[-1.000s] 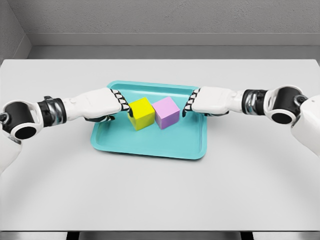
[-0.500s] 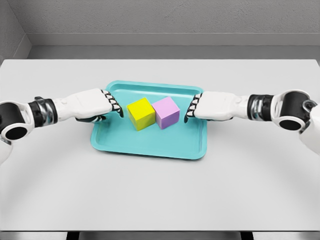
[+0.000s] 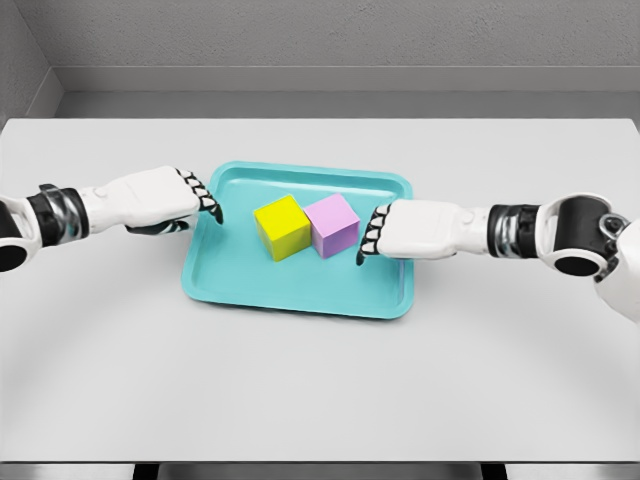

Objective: Push two cubes

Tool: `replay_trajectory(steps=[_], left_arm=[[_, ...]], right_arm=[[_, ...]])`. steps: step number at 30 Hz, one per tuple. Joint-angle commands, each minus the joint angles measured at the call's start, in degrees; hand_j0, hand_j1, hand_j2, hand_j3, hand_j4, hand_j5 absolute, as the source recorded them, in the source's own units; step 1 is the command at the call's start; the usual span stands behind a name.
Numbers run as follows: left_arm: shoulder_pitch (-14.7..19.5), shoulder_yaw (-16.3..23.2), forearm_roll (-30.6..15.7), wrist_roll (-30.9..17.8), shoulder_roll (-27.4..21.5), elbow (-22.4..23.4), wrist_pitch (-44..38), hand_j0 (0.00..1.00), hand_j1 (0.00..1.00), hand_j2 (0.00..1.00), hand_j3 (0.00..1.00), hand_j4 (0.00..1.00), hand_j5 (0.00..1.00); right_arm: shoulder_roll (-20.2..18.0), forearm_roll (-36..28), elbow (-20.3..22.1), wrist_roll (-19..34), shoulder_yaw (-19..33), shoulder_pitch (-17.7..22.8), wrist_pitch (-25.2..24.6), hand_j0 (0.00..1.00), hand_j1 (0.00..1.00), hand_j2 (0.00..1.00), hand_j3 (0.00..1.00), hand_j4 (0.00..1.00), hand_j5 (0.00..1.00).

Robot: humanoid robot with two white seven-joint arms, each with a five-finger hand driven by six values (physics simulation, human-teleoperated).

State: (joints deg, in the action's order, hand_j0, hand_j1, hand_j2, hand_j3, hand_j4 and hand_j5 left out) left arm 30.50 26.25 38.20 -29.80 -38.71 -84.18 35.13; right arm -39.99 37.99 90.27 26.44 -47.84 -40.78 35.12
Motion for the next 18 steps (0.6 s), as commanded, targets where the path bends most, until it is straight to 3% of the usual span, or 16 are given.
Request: replay_trajectory(steps=[1, 6, 18], left_arm=[[0.0, -0.3, -0.5, 0.0, -0.3, 0.2, -0.1, 0.64, 0.64, 0.64, 0.64, 0.64, 0.64], [-0.1, -0.9, -0.5, 0.0, -0.3, 0.2, -0.1, 0.64, 0.64, 0.64, 0.64, 0.64, 0.64], [0.1, -1.7, -0.4, 0.0, -0.7, 0.2, -0.1, 0.64, 0.64, 0.64, 0.64, 0.64, 0.64]], right_arm=[[0.5, -0.3, -0.1, 0.0, -0.1, 0.0, -0.1, 0.72, 0.72, 0.72, 0.72, 0.72, 0.72], [2.1, -0.2, -0.4, 0.1, -1.0, -0.1, -0.1, 0.72, 0.72, 0.72, 0.72, 0.72, 0.72], [6.9, 0.2, -7.1, 0.2, -1.9, -1.1, -0.1, 0.72, 0.72, 0.72, 0.72, 0.72, 0.72]])
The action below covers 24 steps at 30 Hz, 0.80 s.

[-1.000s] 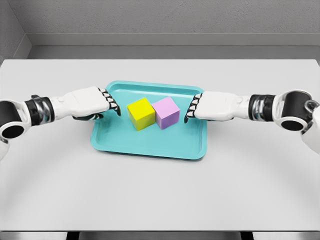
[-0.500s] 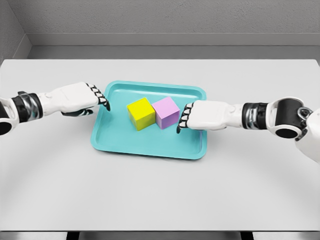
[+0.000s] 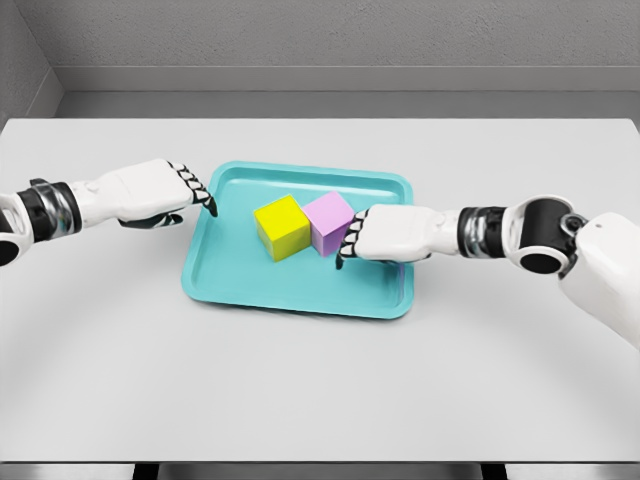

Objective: Push two cubes

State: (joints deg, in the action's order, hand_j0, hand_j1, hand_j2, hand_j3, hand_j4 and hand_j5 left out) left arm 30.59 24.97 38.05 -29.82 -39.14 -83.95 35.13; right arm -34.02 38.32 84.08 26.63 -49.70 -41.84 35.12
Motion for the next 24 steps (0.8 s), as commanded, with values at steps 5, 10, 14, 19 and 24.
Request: replay_trajectory(steps=[5, 10, 14, 19, 24], left_arm=[[0.0, -1.6, -2.7, 0.0, -3.0, 0.6, -0.1, 0.65, 0.65, 0.65, 0.65, 0.65, 0.65], [0.2, -2.8, -4.1, 0.0, -6.2, 1.9, -0.1, 0.65, 0.65, 0.65, 0.65, 0.65, 0.65], [1.0, -7.9, -5.4, 0.0, -8.2, 12.6, -0.1, 0.67, 0.67, 0.67, 0.67, 0.67, 0.67], [4.8, -7.5, -5.3, -0.1, -7.4, 19.7, -0.1, 0.67, 0.67, 0.67, 0.67, 0.67, 0.67], [5.0, -7.4, -5.2, -0.1, -7.1, 19.8, -0.1, 0.67, 0.67, 0.67, 0.67, 0.67, 0.67]], right_arm=[[1.5, -0.2, -1.5, 0.1, 0.0, -0.3, -0.1, 0.72, 0.72, 0.72, 0.72, 0.72, 0.72], [1.8, -0.2, -1.3, 0.7, 0.0, -0.4, -0.1, 0.72, 0.72, 0.72, 0.72, 0.72, 0.72], [2.0, -0.2, -0.9, 0.7, -0.7, -0.4, -0.1, 0.72, 0.72, 0.72, 0.72, 0.72, 0.72], [2.5, -0.2, -0.8, 0.7, -0.8, -0.9, -0.1, 0.72, 0.72, 0.72, 0.72, 0.72, 0.72], [2.8, -0.2, -1.1, 0.7, -0.8, -1.2, -0.1, 0.72, 0.72, 0.72, 0.72, 0.72, 0.72]])
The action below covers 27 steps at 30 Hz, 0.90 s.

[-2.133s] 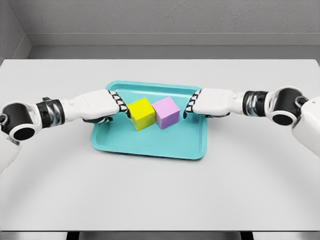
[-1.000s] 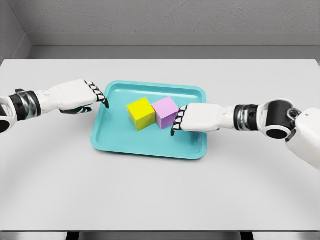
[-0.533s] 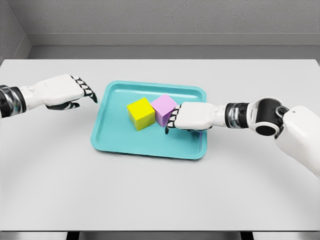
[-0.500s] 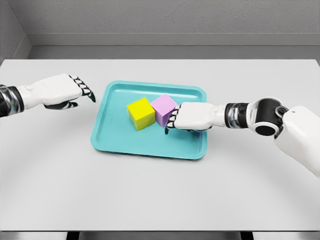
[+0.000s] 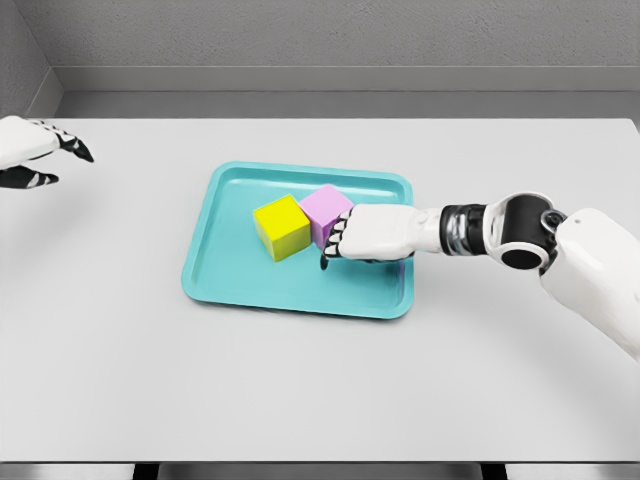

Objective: Push two cubes

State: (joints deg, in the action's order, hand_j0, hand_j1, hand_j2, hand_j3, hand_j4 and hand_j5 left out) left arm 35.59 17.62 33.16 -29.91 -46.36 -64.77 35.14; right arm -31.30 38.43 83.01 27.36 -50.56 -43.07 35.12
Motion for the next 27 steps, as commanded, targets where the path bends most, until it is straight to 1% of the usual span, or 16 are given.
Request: replay_trajectory(steps=[1, 5, 8, 22, 27], left_arm=[[0.0, 0.0, -0.3, 0.0, 0.3, 0.5, -0.1, 0.67, 0.67, 0.67, 0.67, 0.67, 0.67], [0.8, 0.0, -0.3, 0.0, 0.4, 0.7, -0.1, 0.67, 0.67, 0.67, 0.67, 0.67, 0.67], [1.6, 0.1, -0.2, 0.0, 1.4, 0.7, -0.1, 0.67, 0.67, 0.67, 0.67, 0.67, 0.67], [1.7, 0.1, -0.1, 0.0, 1.8, 0.5, -0.1, 0.67, 0.67, 0.67, 0.67, 0.67, 0.67], [1.6, 0.1, -0.3, 0.0, 1.8, 0.1, -0.1, 0.67, 0.67, 0.67, 0.67, 0.67, 0.67]], right_arm=[[0.1, -0.3, 0.0, 0.0, -0.1, 0.0, -0.1, 0.72, 0.72, 0.72, 0.72, 0.72, 0.72], [1.3, -0.3, 0.0, 0.1, -0.4, 0.0, -0.1, 0.72, 0.72, 0.72, 0.72, 0.72, 0.72], [1.8, -0.3, 0.1, 0.1, -0.9, -0.1, -0.1, 0.72, 0.72, 0.72, 0.72, 0.72, 0.72], [2.0, -0.3, -1.7, 0.1, -1.3, -0.8, -0.1, 0.72, 0.72, 0.72, 0.72, 0.72, 0.72], [2.1, -0.3, -1.7, 0.1, -1.3, -1.0, -0.1, 0.72, 0.72, 0.72, 0.72, 0.72, 0.72]])
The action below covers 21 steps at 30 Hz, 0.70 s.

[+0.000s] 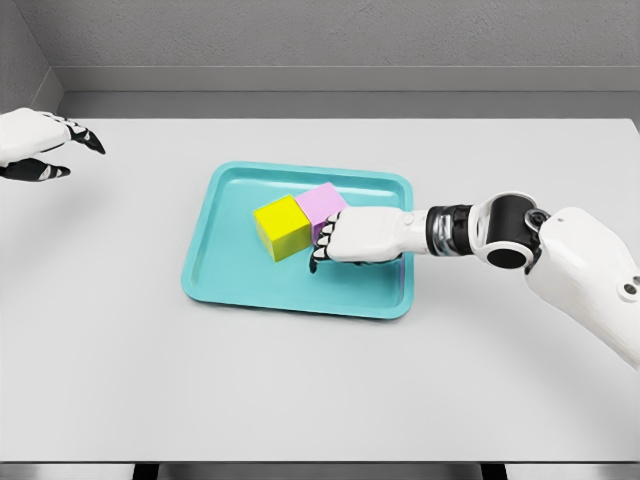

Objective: Push two cubes

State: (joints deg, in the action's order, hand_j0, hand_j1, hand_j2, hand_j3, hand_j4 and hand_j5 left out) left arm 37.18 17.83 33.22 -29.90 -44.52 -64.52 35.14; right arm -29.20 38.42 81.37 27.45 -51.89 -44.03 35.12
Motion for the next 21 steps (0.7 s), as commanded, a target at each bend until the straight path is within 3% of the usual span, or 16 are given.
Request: replay_trajectory(steps=[1, 7, 9, 13, 15, 17, 18, 21], left_arm=[[0.0, -0.1, -0.5, 0.0, -0.1, -0.3, -0.1, 0.67, 0.67, 0.67, 0.67, 0.67, 0.67], [0.1, -0.1, -0.5, 0.0, -0.1, -0.1, -0.1, 0.67, 0.67, 0.67, 0.67, 0.67, 0.67], [0.1, -0.1, -0.5, 0.1, -0.1, -0.2, -0.1, 0.67, 0.67, 0.67, 0.67, 0.67, 0.67], [0.1, -0.1, -0.7, 0.1, -0.1, -0.3, -0.1, 0.68, 0.68, 0.68, 0.68, 0.68, 0.68], [0.0, -0.2, -0.9, 0.1, -0.1, -0.3, -0.1, 0.70, 0.70, 0.70, 0.70, 0.70, 0.70], [-0.3, -0.2, -2.5, 0.1, -0.2, -0.3, -0.1, 0.80, 0.80, 0.80, 0.80, 0.80, 0.80], [-0.3, -0.1, -3.6, 0.2, -0.2, -0.4, -0.1, 0.98, 0.98, 0.98, 0.98, 0.98, 0.98], [-0.4, 0.1, -6.9, 0.2, -0.5, -0.3, -0.1, 1.00, 1.00, 1.00, 1.00, 1.00, 1.00]], right_arm=[[0.0, -0.3, -0.2, 0.0, 0.0, 0.0, -0.1, 0.72, 0.72, 0.72, 0.72, 0.72, 0.72], [-0.2, -0.4, 0.1, -0.1, 0.0, 0.0, -0.1, 0.73, 0.73, 0.73, 0.73, 0.73, 0.73], [-2.5, -0.7, 1.4, -0.1, 0.0, 0.2, -0.1, 0.73, 0.73, 0.73, 0.73, 0.73, 0.73], [-8.8, -1.5, 9.2, -0.2, 0.9, 1.0, -0.1, 0.74, 0.74, 0.74, 0.74, 0.74, 0.74], [-14.2, -3.2, 15.2, -0.3, 1.3, 1.4, -0.1, 0.75, 0.75, 0.75, 0.75, 0.75, 0.75], [-18.3, -6.9, 19.9, -0.4, 10.1, 2.3, -0.1, 0.83, 0.83, 0.83, 0.83, 0.83, 0.83], [-20.5, -11.5, 19.9, -0.4, 15.9, 2.9, -0.1, 1.00, 1.00, 1.00, 1.00, 1.00, 1.00], [-26.9, -21.8, 19.8, -0.7, 29.2, 8.4, -0.1, 1.00, 1.00, 1.00, 1.00, 1.00, 1.00]])
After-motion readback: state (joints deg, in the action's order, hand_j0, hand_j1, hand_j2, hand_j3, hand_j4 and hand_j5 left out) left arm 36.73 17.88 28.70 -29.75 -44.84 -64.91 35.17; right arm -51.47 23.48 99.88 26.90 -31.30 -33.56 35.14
